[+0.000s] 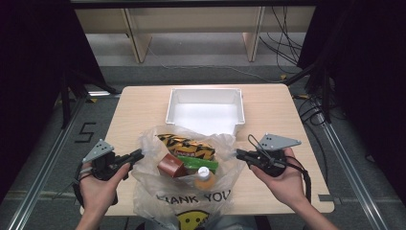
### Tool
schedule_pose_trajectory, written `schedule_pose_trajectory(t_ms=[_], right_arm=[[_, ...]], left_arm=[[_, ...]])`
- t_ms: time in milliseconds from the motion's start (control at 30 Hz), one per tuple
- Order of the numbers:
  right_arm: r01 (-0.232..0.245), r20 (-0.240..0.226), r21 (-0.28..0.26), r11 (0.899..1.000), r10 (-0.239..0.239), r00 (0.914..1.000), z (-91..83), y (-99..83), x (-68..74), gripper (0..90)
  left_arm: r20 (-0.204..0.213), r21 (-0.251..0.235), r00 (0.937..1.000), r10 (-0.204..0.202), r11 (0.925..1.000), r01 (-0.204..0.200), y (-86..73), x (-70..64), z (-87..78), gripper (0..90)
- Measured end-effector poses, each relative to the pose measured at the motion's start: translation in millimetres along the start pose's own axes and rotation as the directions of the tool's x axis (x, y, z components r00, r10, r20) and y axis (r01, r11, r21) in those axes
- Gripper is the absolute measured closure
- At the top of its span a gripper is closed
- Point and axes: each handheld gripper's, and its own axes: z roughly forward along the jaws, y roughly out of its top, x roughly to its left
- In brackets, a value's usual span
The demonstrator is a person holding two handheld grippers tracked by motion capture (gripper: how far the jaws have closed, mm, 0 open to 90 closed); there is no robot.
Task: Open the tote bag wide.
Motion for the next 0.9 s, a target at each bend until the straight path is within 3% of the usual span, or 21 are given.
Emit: schedule_pose_trajectory(t_ms=[33,67,100,233,300,333,367,467,500,567,600,667,700,867,900], right_arm=[[-0.014,-0.002,0.015,1.0,0.014,0.9999,1.1,-1.8,0.1,90.0],[0.01,0.003,0.023,1.0,-0.01,0.9999,2.9,-3.8,-1.3,90.0],[-0.009,-0.006,0.053,0.999,0.009,0.9999,5.3,-7.4,0.0,90.0],[0.002,-0.007,0.075,0.997,-0.002,1.0,9.4,-12.2,-0.6,90.0],[0.014,-0.011,0.113,0.993,-0.013,0.9999,12.9,-17.5,-4.0,90.0],[0.014,-0.011,0.113,0.993,-0.013,0.9999,12.9,-17.5,-4.0,90.0],[-0.02,-0.011,0.131,0.991,0.022,0.9997,15.2,-20.8,-3.3,90.0],[0.003,-0.007,0.151,0.989,-0.002,1.0,18.5,-25.0,-7.9,90.0],[-0.022,-0.005,0.17,0.985,0.023,0.9997,19.3,-26.3,-7.1,90.0],[-0.006,-0.004,0.202,0.979,0.007,1.0,24.9,-32.0,-10.9,90.0],[-0.036,0.0,0.209,0.977,0.037,0.9993,27.7,-34.6,-9.4,90.0],[-0.021,-0.002,0.226,0.974,0.022,0.9998,29.4,-36.4,-12.6,90.0],[-0.035,0.021,0.234,0.972,0.031,0.9993,35.4,-41.6,-15.7,90.0],[-0.042,0.027,0.266,0.963,0.036,0.999,41.0,-44.8,-22.1,90.0],[-0.041,0.024,0.304,0.952,0.035,0.9991,43.4,-45.9,-25.3,90.0]], left_arm=[[-0.004,0.011,1.0,0.005,0.9999,-0.005,-3.1,1.7,1.5,88.9],[-0.008,0.024,0.9999,-0.007,0.9997,0.007,-5.3,1.5,2.3,88.8],[-0.011,0.047,0.9995,-0.031,0.9984,0.032,-11.3,0.6,4.4,88.7],[-0.015,0.078,0.999,-0.042,0.996,0.043,-18.6,1.4,7.0,88.7],[-0.018,0.09,0.9981,-0.059,0.9941,0.061,-22.3,1.5,8.8,88.7],[-0.023,0.098,0.9986,-0.048,0.994,0.05,-23.2,2.3,9.0,88.7],[-0.023,0.108,0.9984,-0.052,0.9927,0.054,-26.1,3.5,11.2,88.7],[-0.028,0.124,0.9983,-0.052,0.9907,0.055,-28.8,5.1,13.7,88.4],[-0.028,0.134,0.9981,-0.054,0.9892,0.058,-30.6,6.2,15.8,88.2],[-0.037,0.15,0.9976,-0.059,0.9866,0.064,-33.2,8.1,18.9,88.1],[-0.032,0.157,0.9977,-0.06,0.9855,0.064,-35.1,9.9,21.1,88.0],[-0.035,0.174,0.9973,-0.065,0.9823,0.07,-38.6,11.8,25.5,88.0],[-0.031,0.19,0.9976,-0.062,0.9795,0.067,-41.7,14.3,30.1,87.9],[-0.023,0.22,0.9982,-0.055,0.9738,0.059,-45.1,17.4,38.2,87.3],[-0.017,0.232,0.9983,-0.056,0.9708,0.059,-47.1,17.7,41.8,86.8]])
